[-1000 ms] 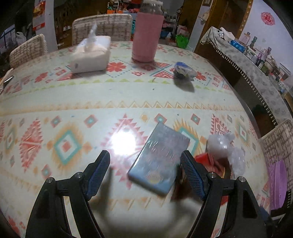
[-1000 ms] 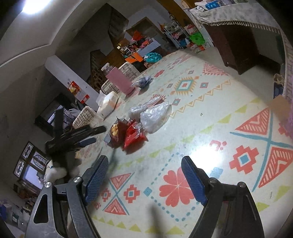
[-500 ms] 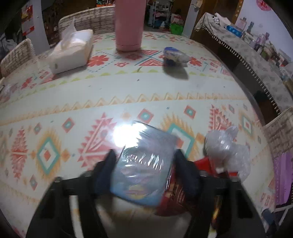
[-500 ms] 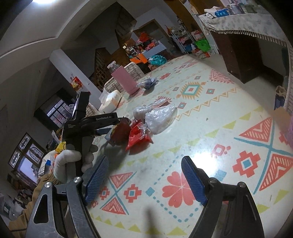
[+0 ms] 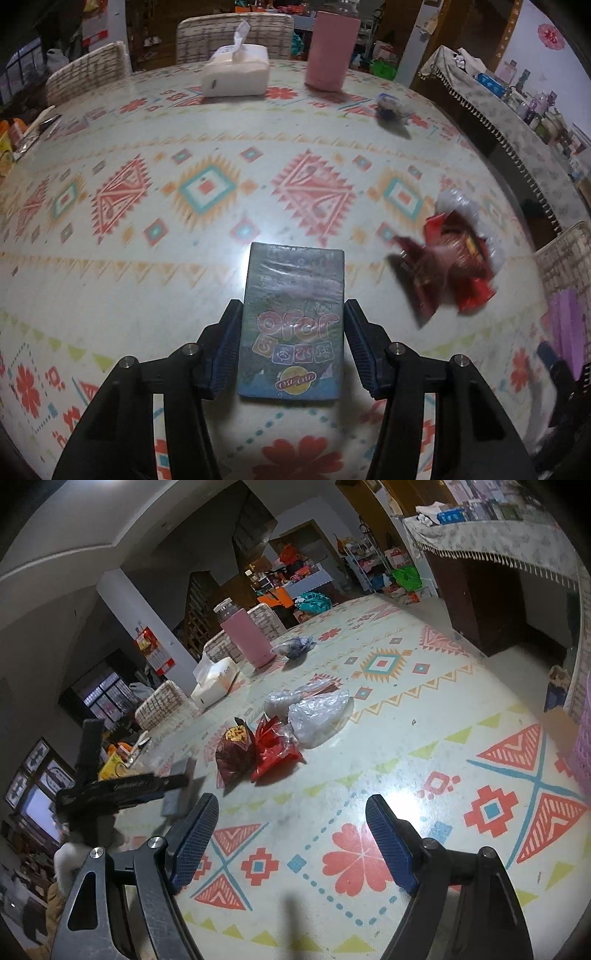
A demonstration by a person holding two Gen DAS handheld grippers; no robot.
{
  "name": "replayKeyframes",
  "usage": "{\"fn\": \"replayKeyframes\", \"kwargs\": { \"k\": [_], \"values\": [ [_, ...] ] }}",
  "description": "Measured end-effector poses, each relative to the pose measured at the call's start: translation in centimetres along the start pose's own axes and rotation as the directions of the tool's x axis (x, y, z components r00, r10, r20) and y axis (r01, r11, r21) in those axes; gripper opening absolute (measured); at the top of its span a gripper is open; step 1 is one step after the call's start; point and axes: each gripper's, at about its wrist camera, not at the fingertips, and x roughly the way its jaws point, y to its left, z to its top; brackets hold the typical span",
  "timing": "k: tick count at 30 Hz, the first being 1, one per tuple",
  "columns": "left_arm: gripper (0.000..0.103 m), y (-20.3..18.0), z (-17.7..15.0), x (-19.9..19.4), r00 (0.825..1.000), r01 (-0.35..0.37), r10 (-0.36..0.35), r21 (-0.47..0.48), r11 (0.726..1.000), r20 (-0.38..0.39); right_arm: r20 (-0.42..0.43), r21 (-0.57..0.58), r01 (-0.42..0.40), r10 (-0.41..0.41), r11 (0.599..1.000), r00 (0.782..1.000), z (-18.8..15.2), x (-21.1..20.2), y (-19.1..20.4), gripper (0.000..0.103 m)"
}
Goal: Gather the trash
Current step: 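Grasp the plastic-wrapped card box with the left tool while the right tool grasps the red chip bag, then carry the card box and chip bag over the purple basket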
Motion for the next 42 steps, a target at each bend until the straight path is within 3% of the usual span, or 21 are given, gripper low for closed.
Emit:
{"fn": "replayKeyframes", "kwargs": {
  "k": [4,7,9,10,14,19,25,30,31,32,33,38,39,41,42],
  "values": [
    [0.055,0.0,-0.9,0.0,1.000,-0.013,0.013,0.012,1.000,0.013,-0.017,-0.027,0.035,-0.035,0.999,0.999,-0.2,0.4,0.4,0.086],
    [0.062,-0.3,-1.9,-0.4,1.000,-0.013,0.013,0.044,0.999,0.020,-0.026,-0.030,0.051,-0.052,0.998,0.998,-0.2,0.7,0.4,0.086],
    [0.061,-0.3,-2.3,-0.5,1.000,-0.006,0.004,0.055,0.998,0.026,-0.036,-0.029,0.059,-0.060,0.998,0.998,-0.2,1.0,0.4,0.086],
    [0.054,-0.2,-2.4,-0.7,0.999,-0.002,0.000,0.053,0.999,0.034,-0.042,-0.029,0.062,-0.063,0.998,0.997,-0.1,1.1,0.4,0.086],
    [0.054,0.9,-2.4,-1.0,0.997,0.058,-0.059,0.016,0.998,0.048,-0.068,-0.045,0.094,-0.097,0.995,0.993,0.1,1.5,1.0,0.086],
    [0.054,2.5,-2.2,-1.3,0.984,0.169,-0.166,-0.047,0.985,0.059,-0.099,-0.104,0.040,-0.050,0.994,0.994,2.1,3.0,4.7,0.086],
    [0.054,3.3,-2.1,-2.6,0.979,0.177,-0.168,-0.078,0.981,0.118,-0.164,-0.191,0.037,-0.069,0.981,0.984,4.6,8.4,8.7,0.086],
    [0.054,4.0,-1.8,-2.7,0.980,0.167,-0.153,-0.103,0.981,0.129,-0.213,-0.191,0.073,-0.114,0.979,0.970,6.0,13.4,9.7,0.069],
    [0.054,4.2,-1.8,-2.7,0.980,0.164,-0.150,-0.110,0.980,0.129,-0.223,-0.190,0.081,-0.123,0.979,0.967,6.1,14.1,9.8,0.063],
    [0.054,4.4,-1.7,-2.7,0.980,0.164,-0.149,-0.116,0.980,0.129,-0.254,-0.186,0.077,-0.123,0.980,0.959,5.9,15.0,10.0,0.049],
    [0.054,4.6,-1.8,-2.8,0.980,0.164,-0.149,-0.120,0.979,0.130,-0.282,-0.185,0.059,-0.111,0.981,0.953,5.6,15.3,10.3,0.047],
    [0.054,4.9,-1.8,-3.1,0.979,0.172,-0.153,-0.135,0.976,0.135,-0.404,-0.213,-0.061,-0.031,0.975,0.914,3.7,14.4,12.4,0.048],
    [0.054,4.9,-1.8,-3.2,0.978,0.173,-0.154,-0.135,0.976,0.139,-0.400,-0.212,-0.060,-0.031,0.975,0.916,3.7,14.1,12.4,0.050],
    [0.054,4.9,-1.9,-3.4,0.977,0.173,-0.153,-0.135,0.976,0.146,-0.381,-0.233,-0.041,-0.053,0.972,0.923,3.7,14.0,12.7,0.066],
    [0.054,5.0,-1.9,-3.4,0.977,0.173,-0.152,-0.137,0.975,0.146,-0.377,-0.248,-0.032,-0.066,0.968,0.924,3.6,14.2,12.8,0.069]
  ]
}}
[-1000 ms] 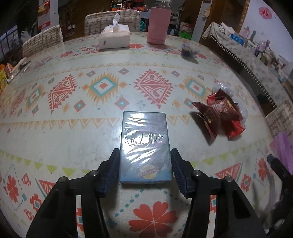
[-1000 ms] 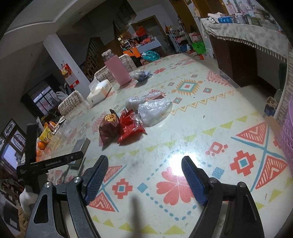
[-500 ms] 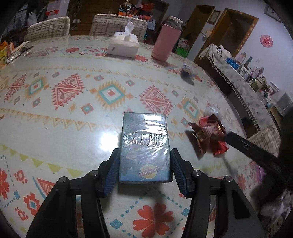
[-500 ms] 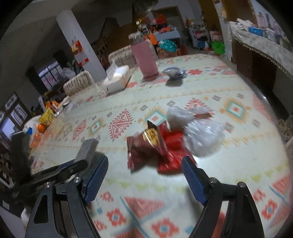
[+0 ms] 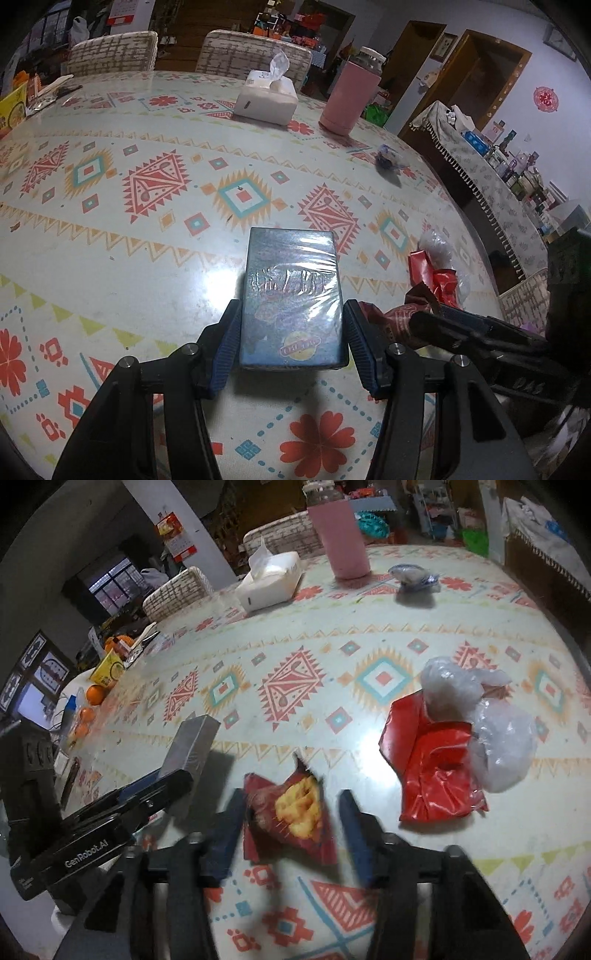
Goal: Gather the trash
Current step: 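Carry the card box and chip bag over the purple basket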
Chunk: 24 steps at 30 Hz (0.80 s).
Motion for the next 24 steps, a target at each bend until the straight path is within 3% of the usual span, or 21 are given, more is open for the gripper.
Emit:
{"fn": "replayKeyframes", "kwargs": {
  "k": [4,7,9,12,19,24],
  "values": [
    [0.054,0.4,0.1,0.2,1.000,-0.009,0.009,-0.016,1.000,-0.003,-0.029,0.013,0.002,-0.002,1.000,1.000,-0.7,1.6,0.2,0.071],
    [0.054,0.4,0.1,0.3,1.000,-0.014,0.014,-0.015,1.000,-0.006,-0.001,-0.012,0.024,-0.024,1.000,1.000,-1.3,1.8,0.9,0.072],
    [0.054,0.3,0.0,0.4,1.000,-0.015,0.015,-0.009,1.000,-0.006,0.008,-0.019,0.017,-0.016,1.000,1.000,-1.8,1.7,1.3,0.052],
    [0.054,0.1,-0.1,0.4,1.000,-0.019,0.019,0.002,1.000,-0.001,0.027,-0.031,0.016,-0.016,0.999,1.000,-2.8,1.0,1.8,0.046],
    [0.054,-0.9,-0.4,-0.2,0.998,-0.038,0.036,0.052,0.998,0.048,0.120,-0.010,0.074,-0.073,0.997,0.990,-5.5,-3.6,1.1,0.046],
    [0.054,-1.6,-0.5,-0.3,0.995,-0.067,0.061,0.084,0.994,0.073,0.198,0.065,0.113,-0.123,0.992,0.972,-9.0,-8.6,-1.2,0.046]
  ]
}}
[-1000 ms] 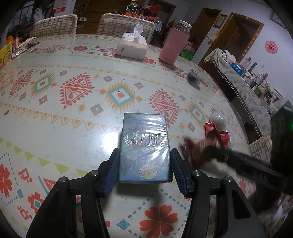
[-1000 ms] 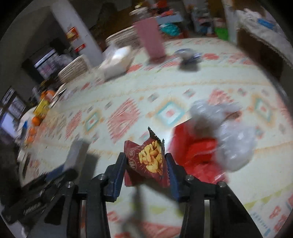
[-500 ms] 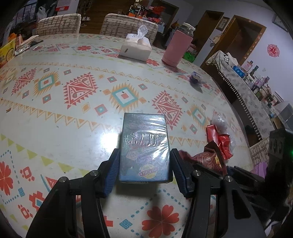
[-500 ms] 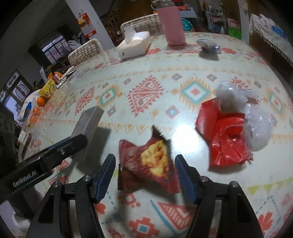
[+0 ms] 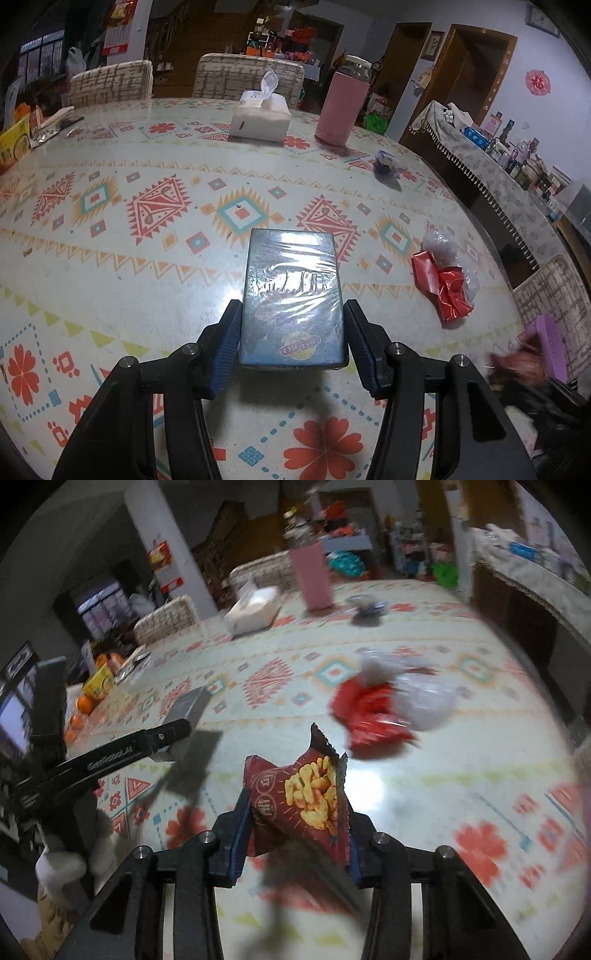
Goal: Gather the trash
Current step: 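Carry the card box and chip bag over the purple basket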
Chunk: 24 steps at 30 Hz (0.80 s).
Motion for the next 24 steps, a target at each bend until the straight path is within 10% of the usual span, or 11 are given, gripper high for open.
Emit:
{"fn": "replayKeyframes", "kwargs": {
  "k": [11,24],
  "values": [
    [0.054,-1.4,-0.6,-0.1,0.999,-0.040,0.039,0.040,0.998,0.014,0.137,0.190,0.122,-0.149,0.974,0.979,-5.9,-10.6,-8.4,0.046],
    [0.054,-9.8,-4.7,-5.5,0.998,-0.055,0.048,0.262,0.963,0.033,0.187,0.296,0.065,-0.124,0.953,0.974,-8.8,-13.0,-12.5,0.046]
  ]
}}
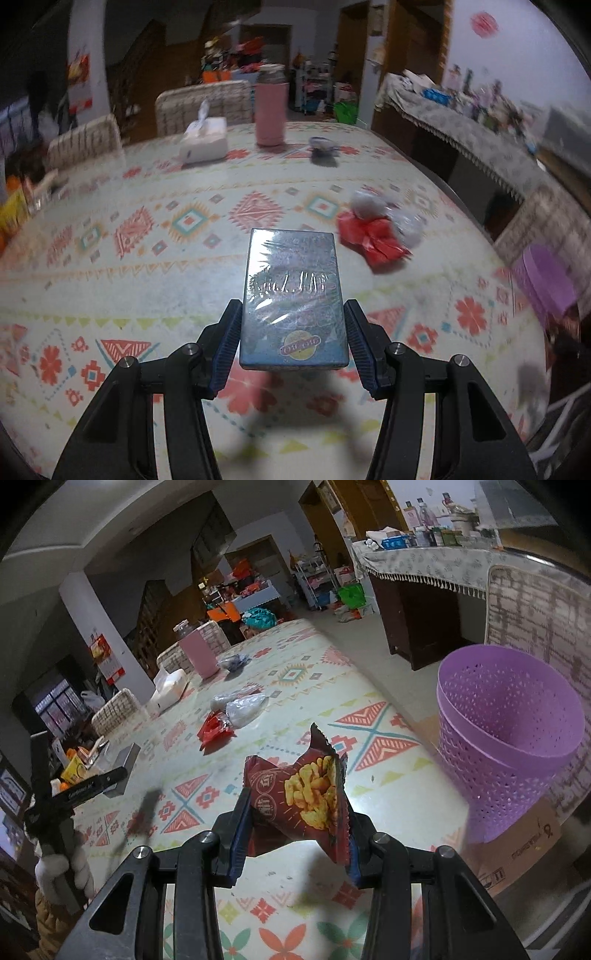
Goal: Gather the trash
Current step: 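Carry the card box and chip bag over the purple basket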
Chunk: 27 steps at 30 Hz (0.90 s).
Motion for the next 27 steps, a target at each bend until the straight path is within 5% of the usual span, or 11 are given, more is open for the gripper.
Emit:
{"fn": "replayKeyframes", "kwargs": {
  "k": [11,27],
  "values": [
    [0.054,-8.2,-0.6,-1.8,0.999,-0.014,0.008,0.171,0.985,0.031,0.027,0.053,-0.041,0.039,0.998,0.999,-0.6,-1.0,-3.2,0.046],
    [0.054,-15.8,0.4,-1.3,0.999,0.013,-0.024,0.274,0.962,0.036,0.083,0.128,-0.035,0.025,0.991,0.996,0.0,-4.1,-8.9,0.046]
  ]
}}
